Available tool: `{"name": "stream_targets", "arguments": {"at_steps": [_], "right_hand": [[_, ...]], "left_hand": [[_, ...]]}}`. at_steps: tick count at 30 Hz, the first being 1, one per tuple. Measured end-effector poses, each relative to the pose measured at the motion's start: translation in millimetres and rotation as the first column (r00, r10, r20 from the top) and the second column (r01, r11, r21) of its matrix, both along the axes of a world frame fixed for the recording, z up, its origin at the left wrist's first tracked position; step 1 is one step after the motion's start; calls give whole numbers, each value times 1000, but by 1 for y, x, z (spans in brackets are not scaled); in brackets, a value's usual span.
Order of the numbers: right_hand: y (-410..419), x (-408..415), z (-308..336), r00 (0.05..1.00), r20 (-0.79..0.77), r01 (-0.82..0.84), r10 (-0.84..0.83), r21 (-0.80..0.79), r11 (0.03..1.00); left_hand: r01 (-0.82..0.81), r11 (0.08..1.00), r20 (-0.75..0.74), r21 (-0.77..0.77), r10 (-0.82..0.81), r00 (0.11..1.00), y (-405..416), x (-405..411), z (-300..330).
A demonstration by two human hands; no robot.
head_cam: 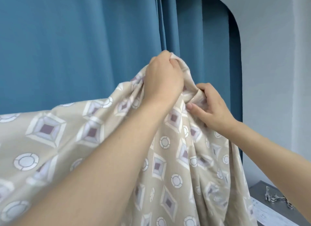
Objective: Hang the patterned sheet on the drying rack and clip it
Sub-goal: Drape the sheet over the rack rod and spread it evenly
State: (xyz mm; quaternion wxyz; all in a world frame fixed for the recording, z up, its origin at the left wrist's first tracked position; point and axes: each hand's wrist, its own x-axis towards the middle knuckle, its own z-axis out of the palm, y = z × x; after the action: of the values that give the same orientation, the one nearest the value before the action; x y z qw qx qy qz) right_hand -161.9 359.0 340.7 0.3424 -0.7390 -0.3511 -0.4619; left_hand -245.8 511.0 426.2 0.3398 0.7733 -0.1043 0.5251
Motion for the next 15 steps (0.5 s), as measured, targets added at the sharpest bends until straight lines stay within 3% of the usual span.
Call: {"name": "stream_targets", "arguments": {"at_steps": [2, 4, 8, 10, 15], "right_hand": [[5, 1, 3, 997, 43, 62, -59, -84, 995], [9, 3, 7, 997, 49, 69, -62, -149, 986], [13, -1, 16, 996, -48, -79, 77, -42, 996], [14, -2, 25, 997, -62, -34, 34, 5, 999], [8, 12, 64, 970, -118, 221, -214, 53, 974]], "left_hand": [[-81, 970, -228, 230, 135, 964, 8, 9, -3], [-66, 930, -425, 361, 228, 876, 16, 11, -5], [-38, 920, -577, 389, 276, 768, 20, 2, -1], [-64, 922, -540, 383, 279, 794, 22, -6, 0], [-294, 751, -210, 592, 496, 843, 32, -30, -12]]}}
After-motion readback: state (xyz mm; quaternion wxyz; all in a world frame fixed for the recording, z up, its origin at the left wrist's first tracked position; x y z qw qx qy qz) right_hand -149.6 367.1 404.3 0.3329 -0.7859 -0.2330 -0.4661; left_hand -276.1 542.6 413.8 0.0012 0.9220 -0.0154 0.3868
